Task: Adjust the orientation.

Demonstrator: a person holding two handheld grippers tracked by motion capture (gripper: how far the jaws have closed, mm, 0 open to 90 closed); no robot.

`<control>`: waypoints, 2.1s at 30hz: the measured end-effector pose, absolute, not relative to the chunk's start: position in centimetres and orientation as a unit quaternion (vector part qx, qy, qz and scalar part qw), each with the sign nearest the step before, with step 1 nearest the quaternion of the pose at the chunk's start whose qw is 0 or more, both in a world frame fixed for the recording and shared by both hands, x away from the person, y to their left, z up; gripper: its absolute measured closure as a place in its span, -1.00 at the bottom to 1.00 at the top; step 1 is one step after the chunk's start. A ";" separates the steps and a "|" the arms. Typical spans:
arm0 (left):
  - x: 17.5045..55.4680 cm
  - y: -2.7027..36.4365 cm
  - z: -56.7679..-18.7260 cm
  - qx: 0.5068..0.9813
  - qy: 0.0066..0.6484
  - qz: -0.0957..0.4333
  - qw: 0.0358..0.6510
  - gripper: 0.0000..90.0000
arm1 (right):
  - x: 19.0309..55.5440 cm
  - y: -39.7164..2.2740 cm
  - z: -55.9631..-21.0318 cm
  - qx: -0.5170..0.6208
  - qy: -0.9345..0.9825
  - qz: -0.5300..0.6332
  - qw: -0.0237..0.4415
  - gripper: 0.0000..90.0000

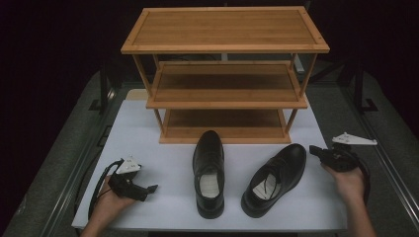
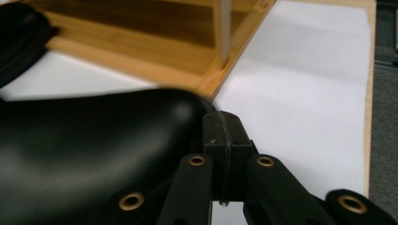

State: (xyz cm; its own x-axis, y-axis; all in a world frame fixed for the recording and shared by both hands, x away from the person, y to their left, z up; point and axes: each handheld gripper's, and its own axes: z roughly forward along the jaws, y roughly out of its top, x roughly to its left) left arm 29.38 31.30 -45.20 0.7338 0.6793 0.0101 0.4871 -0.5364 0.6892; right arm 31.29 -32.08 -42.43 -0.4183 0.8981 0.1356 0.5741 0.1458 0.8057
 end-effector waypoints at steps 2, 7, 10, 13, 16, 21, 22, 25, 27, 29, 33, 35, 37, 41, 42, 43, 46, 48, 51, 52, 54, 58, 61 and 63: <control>29.4 31.3 -45.2 0.865 0.337 0.140 0.344 -0.99 | 30.0 -32.0 -42.5 0.500 0.733 0.420 0.190 1.00; 29.4 31.3 -45.2 0.865 0.337 0.140 0.344 -0.99 | 27.4 -31.4 -43.2 0.495 0.744 0.415 0.175 1.00; 29.4 31.3 -45.2 0.865 0.337 0.140 0.344 -0.99 | 26.3 -30.8 -43.8 0.490 0.749 0.415 0.164 1.00; 29.4 31.3 -45.2 0.865 0.337 0.139 0.344 -0.99 | 25.5 -30.3 -44.1 0.486 0.751 0.420 0.154 1.00; 29.4 31.3 -45.2 0.865 0.337 0.139 0.344 -0.99 | 25.6 -29.9 -44.4 0.483 0.758 0.413 0.148 1.00; 29.4 31.3 -45.2 0.865 0.337 0.139 0.344 -0.99 | 25.8 -29.8 -44.8 0.489 0.761 0.402 0.142 1.00; 29.4 31.3 -45.2 0.865 0.337 0.139 0.344 -0.99 | 25.8 -29.9 -44.9 0.490 0.761 0.401 0.142 1.00; 29.4 31.3 -45.2 0.865 0.337 0.139 0.344 -0.99 | 26.0 -29.7 -45.2 0.488 0.764 0.399 0.136 1.00; 29.4 31.3 -45.2 0.865 0.337 0.139 0.344 -0.99 | 26.0 -29.5 -45.2 0.489 0.763 0.398 0.138 1.00; 29.4 31.3 -45.2 0.865 0.337 0.139 0.344 -0.99 | 26.0 -29.5 -45.2 0.489 0.763 0.399 0.138 1.00; 29.4 31.3 -45.2 0.865 0.337 0.139 0.344 -0.99 | 26.4 -29.4 -45.1 0.490 0.762 0.401 0.139 1.00; 29.4 31.3 -45.2 0.865 0.337 0.139 0.344 -0.99 | 26.7 -29.2 -45.1 0.490 0.760 0.403 0.137 1.00; 29.4 31.3 -45.2 0.865 0.337 0.139 0.344 -0.99 | 27.1 -29.0 -45.1 0.489 0.761 0.403 0.138 1.00; 29.4 31.3 -45.2 0.865 0.337 0.139 0.344 -0.99 | 28.0 -28.5 -45.0 0.486 0.764 0.401 0.136 1.00; 29.4 31.3 -45.2 0.865 0.337 0.139 0.344 -0.99 | 28.3 -28.4 -45.0 0.484 0.766 0.399 0.137 1.00; 29.4 31.3 -45.2 0.865 0.337 0.139 0.344 -0.99 | 28.5 -28.2 -44.9 0.483 0.767 0.399 0.136 1.00; 29.4 31.3 -45.2 0.865 0.337 0.140 0.344 -0.99 | 29.2 -27.8 -44.9 0.480 0.771 0.396 0.135 1.00; 29.4 31.3 -45.2 0.865 0.337 0.140 0.344 -0.99 | 29.7 -27.4 -44.8 0.478 0.773 0.395 0.135 1.00; 29.4 31.3 -45.2 0.865 0.337 0.140 0.344 -0.99 | 30.3 -26.9 -44.8 0.473 0.777 0.393 0.135 1.00; 29.4 31.3 -45.2 0.865 0.337 0.140 0.344 -0.99 | 30.4 -26.7 -44.8 0.471 0.778 0.392 0.136 1.00; 29.4 31.3 -45.2 0.865 0.337 0.140 0.344 -0.99 | 30.8 -26.3 -44.7 0.469 0.780 0.391 0.135 1.00; 29.4 31.3 -45.2 0.865 0.337 0.140 0.344 -0.99 | 31.4 -25.6 -44.7 0.465 0.783 0.390 0.135 1.00; 29.4 31.3 -45.2 0.865 0.337 0.140 0.344 -0.99 | 31.9 -25.0 -44.6 0.460 0.787 0.389 0.134 1.00; 29.4 31.3 -45.2 0.865 0.337 0.140 0.344 -0.99 | 32.2 -24.5 -44.7 0.457 0.788 0.390 0.133 1.00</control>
